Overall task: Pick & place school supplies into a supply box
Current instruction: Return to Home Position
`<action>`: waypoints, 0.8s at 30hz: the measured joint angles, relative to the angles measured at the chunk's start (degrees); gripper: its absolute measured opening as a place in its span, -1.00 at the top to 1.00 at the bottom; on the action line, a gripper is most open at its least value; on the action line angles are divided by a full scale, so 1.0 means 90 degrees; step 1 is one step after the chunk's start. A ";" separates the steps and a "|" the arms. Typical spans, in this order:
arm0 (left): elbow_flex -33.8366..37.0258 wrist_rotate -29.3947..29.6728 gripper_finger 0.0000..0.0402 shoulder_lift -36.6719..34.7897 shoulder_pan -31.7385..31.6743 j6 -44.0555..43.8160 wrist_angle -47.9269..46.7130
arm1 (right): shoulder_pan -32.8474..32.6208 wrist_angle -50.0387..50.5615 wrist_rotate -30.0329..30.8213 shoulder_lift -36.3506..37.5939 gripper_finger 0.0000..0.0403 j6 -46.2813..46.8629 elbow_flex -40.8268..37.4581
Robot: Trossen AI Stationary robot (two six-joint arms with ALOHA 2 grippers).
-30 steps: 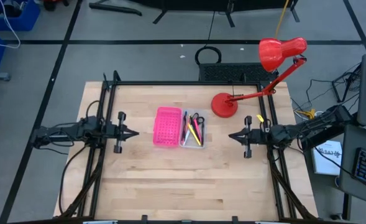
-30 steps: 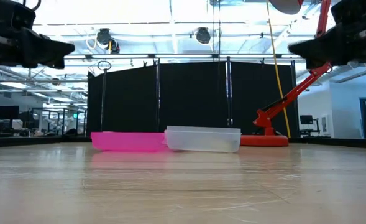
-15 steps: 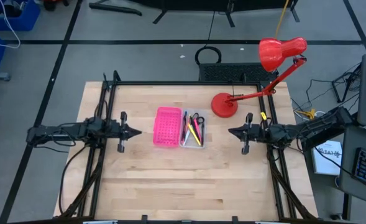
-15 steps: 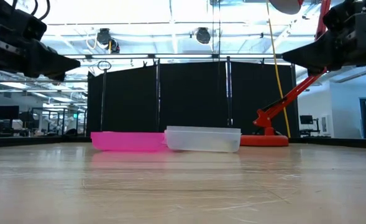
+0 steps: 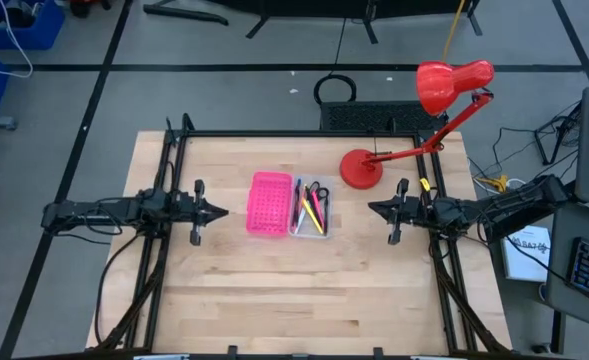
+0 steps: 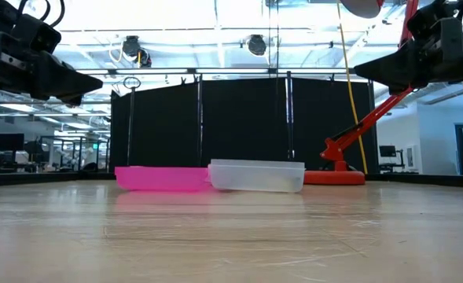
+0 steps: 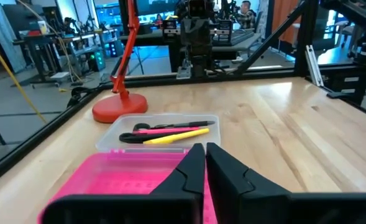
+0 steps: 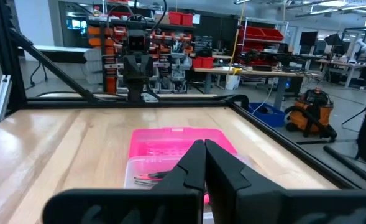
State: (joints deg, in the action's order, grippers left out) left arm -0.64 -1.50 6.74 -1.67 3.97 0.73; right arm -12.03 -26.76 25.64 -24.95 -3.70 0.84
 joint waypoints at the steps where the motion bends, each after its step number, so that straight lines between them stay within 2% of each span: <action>1: 0.0000 0.0002 0.86 0.0000 0.0000 -0.0003 0.0000 | 0.0000 0.0000 -0.0002 0.0000 1.00 -0.0009 0.0000; 6: 0.0000 0.0002 0.78 0.0000 0.0000 0.0019 0.0004 | 0.0000 0.0005 -0.0009 -0.0002 1.00 -0.0020 0.0000; 13: 0.0002 0.0027 0.77 0.0000 0.0000 0.0023 0.0087 | 0.0000 0.0005 -0.0014 -0.0002 1.00 0.0368 0.0000; 24: 0.0002 0.0027 0.77 0.0000 0.0000 0.0024 0.0119 | 0.0000 0.0005 -0.0016 -0.0002 1.00 0.0334 0.0000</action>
State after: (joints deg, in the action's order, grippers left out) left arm -0.62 -1.26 6.74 -1.67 4.19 1.80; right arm -12.03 -26.72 25.50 -24.97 -0.69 0.84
